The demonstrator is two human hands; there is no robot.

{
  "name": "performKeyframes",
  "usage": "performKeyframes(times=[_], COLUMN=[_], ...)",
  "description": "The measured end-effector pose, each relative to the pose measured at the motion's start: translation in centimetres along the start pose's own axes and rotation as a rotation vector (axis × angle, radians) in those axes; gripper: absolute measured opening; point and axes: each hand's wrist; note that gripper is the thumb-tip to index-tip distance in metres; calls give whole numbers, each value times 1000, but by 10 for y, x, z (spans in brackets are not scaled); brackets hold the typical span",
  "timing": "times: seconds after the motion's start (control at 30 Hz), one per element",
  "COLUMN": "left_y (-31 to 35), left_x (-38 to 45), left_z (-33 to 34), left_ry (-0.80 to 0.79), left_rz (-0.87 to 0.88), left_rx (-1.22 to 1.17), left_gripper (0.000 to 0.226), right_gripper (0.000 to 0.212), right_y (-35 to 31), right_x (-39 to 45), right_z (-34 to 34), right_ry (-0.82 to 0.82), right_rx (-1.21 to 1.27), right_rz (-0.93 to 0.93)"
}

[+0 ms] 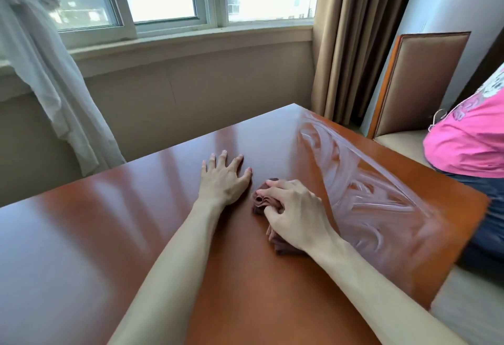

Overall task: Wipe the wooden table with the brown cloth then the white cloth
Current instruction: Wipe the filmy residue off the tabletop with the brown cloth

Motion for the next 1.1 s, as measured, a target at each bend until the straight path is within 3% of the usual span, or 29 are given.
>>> performKeyframes(times=[0.17,0.57,0.67,0.8,0.93,1.1], left_y=[-1,-1,-2,1,-1,1], left_x=[1,4,4,3,6,4], left_z=[2,8,9,5,8,7], left_ry=[20,72,79,84,90,59], left_rz=[16,21,9,2,2,-6], left_rx=[-18,-11,4,8,7,-5], left_gripper=[63,70,70,69,70,70], right_gripper=[35,8,22,23,19,14], right_y=[2,44,59,101,112,101], right_x=[18,252,297,347,357,302], right_z=[0,57,58,45,46,41], right_ry=[-14,54,7,36,93,112], right_rx=[25,-23,9,-3,-8,-25], right_rz=[15,95,49,180,244,193])
Point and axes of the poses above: each hand's wrist, its own x-axis towards the middle knuckle, its own z-axis out of the palm, y = z × x, and after that the axes turned 5 degrees about -y, right-handed
